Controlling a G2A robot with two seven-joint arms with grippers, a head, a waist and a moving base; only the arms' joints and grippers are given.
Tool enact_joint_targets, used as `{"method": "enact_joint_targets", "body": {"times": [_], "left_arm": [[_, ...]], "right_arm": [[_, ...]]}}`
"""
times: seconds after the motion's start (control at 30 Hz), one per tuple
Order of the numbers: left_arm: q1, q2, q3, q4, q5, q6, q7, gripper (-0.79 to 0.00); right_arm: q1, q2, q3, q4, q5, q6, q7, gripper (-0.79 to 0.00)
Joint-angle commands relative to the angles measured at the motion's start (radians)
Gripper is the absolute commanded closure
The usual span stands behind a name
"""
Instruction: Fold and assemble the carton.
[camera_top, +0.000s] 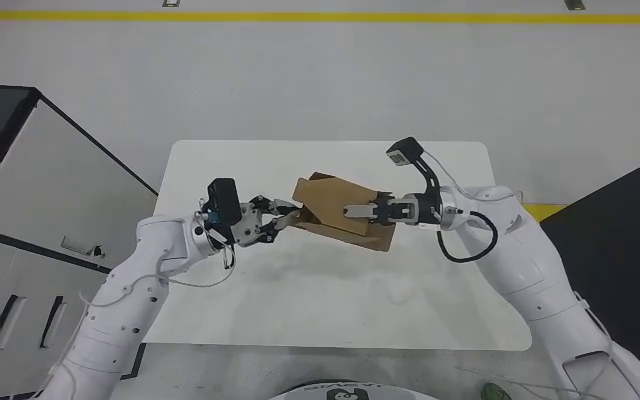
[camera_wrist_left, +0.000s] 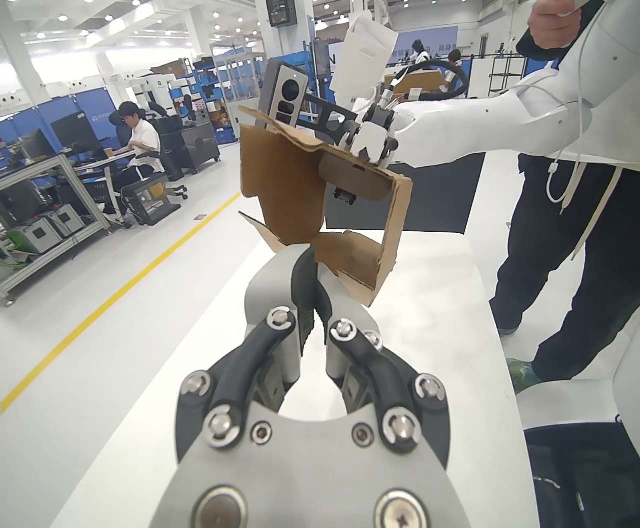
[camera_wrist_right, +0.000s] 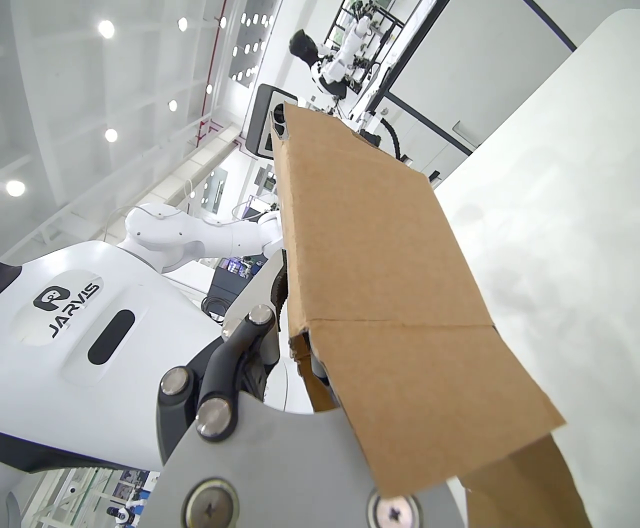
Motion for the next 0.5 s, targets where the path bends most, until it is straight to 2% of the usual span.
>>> {"method": "enact_joint_targets", "body": {"times": [0.0, 0.3, 0.47], "left_arm": [[-0.001, -0.001, 0.005, 0.000, 0.002, 0.000, 0.000, 0.000], [-0.003, -0.003, 0.003, 0.013, -0.004, 0.031, -0.008, 0.000], [0.000, 0.000, -0.022, 0.026, -0.011, 0.046, -0.013, 0.000]], "right_arm": [[0.000, 0.000, 0.000, 0.001, -0.003, 0.001, -0.002, 0.000], [-0.010, -0.001, 0.006, -0.010, -0.010, -0.007, -0.009, 0.000], [-0.017, 0.000, 0.014, -0.020, -0.008, -0.014, -0.011, 0.000]]}}
